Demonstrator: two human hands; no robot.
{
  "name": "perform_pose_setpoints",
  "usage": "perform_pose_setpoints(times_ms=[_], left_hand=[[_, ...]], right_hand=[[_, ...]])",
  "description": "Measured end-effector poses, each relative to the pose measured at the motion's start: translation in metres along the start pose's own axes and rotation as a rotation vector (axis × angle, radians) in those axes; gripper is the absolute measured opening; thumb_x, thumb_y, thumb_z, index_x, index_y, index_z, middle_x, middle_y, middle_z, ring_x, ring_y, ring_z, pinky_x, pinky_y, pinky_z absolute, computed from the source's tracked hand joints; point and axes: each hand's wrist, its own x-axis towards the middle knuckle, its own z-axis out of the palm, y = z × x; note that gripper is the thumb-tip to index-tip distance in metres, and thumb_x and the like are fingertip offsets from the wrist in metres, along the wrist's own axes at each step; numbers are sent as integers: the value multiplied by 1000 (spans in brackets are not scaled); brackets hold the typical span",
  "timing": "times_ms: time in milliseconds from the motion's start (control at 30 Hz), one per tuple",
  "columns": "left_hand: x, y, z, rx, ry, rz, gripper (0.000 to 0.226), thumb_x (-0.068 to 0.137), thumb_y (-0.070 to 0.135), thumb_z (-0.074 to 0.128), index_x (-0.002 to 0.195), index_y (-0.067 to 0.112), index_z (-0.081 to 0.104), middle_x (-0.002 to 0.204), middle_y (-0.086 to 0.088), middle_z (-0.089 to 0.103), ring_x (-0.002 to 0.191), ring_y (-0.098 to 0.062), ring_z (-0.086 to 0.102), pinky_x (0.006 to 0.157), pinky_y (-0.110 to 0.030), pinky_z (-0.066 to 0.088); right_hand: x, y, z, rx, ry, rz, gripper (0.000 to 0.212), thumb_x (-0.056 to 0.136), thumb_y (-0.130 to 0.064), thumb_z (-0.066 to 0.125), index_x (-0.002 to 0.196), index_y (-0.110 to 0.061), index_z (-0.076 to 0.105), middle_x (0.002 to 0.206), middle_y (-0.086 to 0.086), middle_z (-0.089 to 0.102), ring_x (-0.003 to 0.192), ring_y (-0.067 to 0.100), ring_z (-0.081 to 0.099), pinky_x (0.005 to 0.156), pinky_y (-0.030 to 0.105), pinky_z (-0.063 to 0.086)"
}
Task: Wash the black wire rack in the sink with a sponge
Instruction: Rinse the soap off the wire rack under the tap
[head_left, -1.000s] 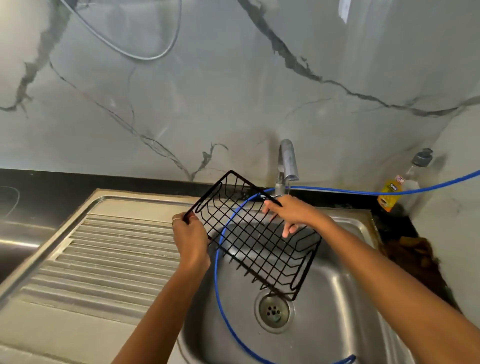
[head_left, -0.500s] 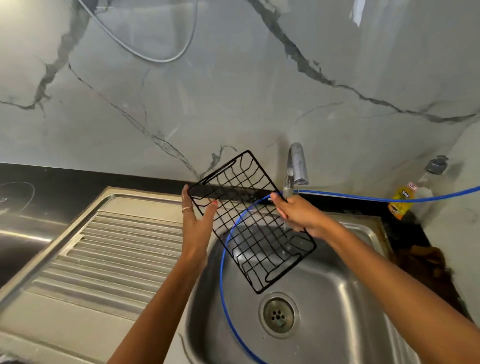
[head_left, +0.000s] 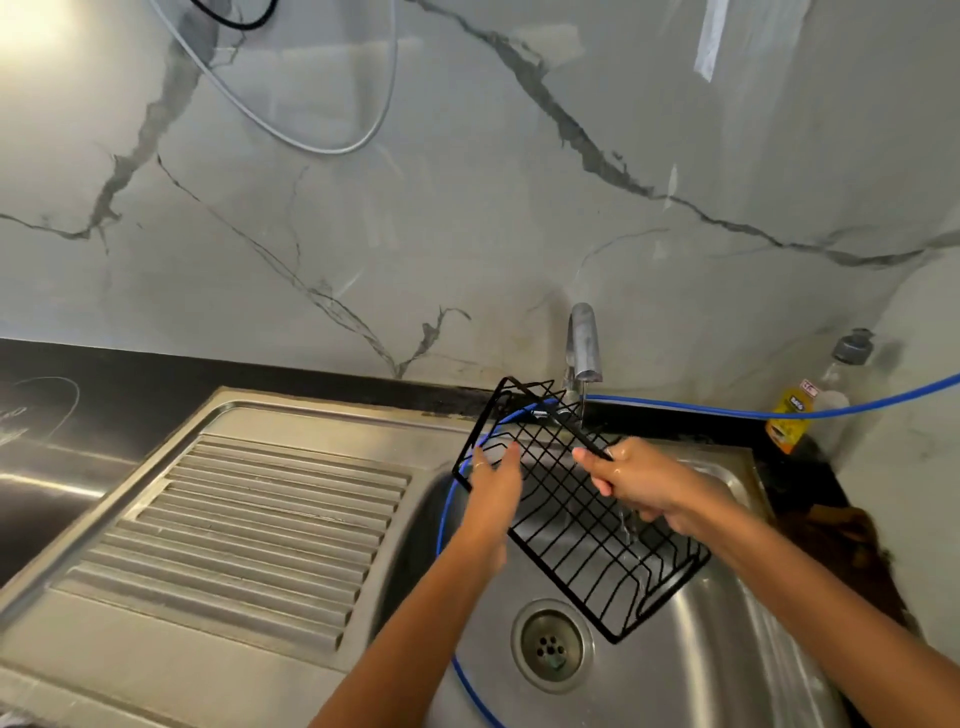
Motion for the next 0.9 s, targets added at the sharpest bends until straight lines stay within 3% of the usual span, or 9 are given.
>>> perform_pose_setpoints(times_ms=[67,133,200,267,467,567,700,800,900], left_hand=[[-5,8,20,-51,-119,4,61,99,56,28,152,25,23,154,-6,33,137,-24,35,115,-39,21],[-10,15,36,-209,-211,-27,60,97,61,23,134,22,48,113,-6,61,95,-17,59,109,-38,36],[-9,15,43,-411,-257,-106,67,94,65,21,133,19,51,77,0,56,56,-15,50,73,-37,57],[-13,17,42,-477,-326,-164,68,93,68,19,116,17,59,58,-1,52,39,-16,42,43,-25,47],[-15,13,39,-451,-356,-157,70,85,78,23,77,21,63,40,-4,31,22,-12,29,32,-10,28],[-8,8,41,-408,-430,-171,63,90,69,33,84,14,62,42,-6,46,22,-12,37,25,-14,29],[2,14,51,-556,-335,-145,22,100,24,49,117,25,61,121,-5,62,83,-27,67,63,-36,54],[5,12,58,-576,-299,-64,21,103,16,40,114,19,58,111,-7,62,82,-32,66,69,-42,55],[7,3,59,-544,-218,-52,24,105,19,36,105,17,59,102,-6,64,90,-31,62,77,-42,53]], right_hand=[[-6,0,8,73,16,13,47,95,-45,51,59,-15,47,45,-2,25,36,10,18,40,16,13],[-12,-2,14,202,-6,33,43,96,-41,50,62,-14,47,42,-4,27,33,8,20,37,16,15],[-17,-9,19,314,-45,64,38,99,-36,46,68,-14,47,41,-6,30,33,7,22,38,18,17],[-19,-15,23,380,-55,98,29,101,-30,44,77,-14,48,44,-5,34,32,7,25,39,20,19],[-21,-26,30,327,-84,146,17,102,-17,39,89,-9,47,61,7,47,45,13,44,43,25,34],[-26,-23,30,275,-118,161,14,101,-19,41,99,-6,47,67,9,50,53,17,52,53,32,48],[-32,-16,21,-223,-214,139,30,99,-37,39,114,-12,47,96,7,66,90,19,66,84,39,55],[-36,-18,17,-567,-222,41,43,102,-36,32,132,-8,42,125,13,57,114,26,55,96,36,44],[-44,-24,14,-534,-176,-75,31,102,-34,33,106,-18,59,103,3,60,95,16,56,77,28,43]])
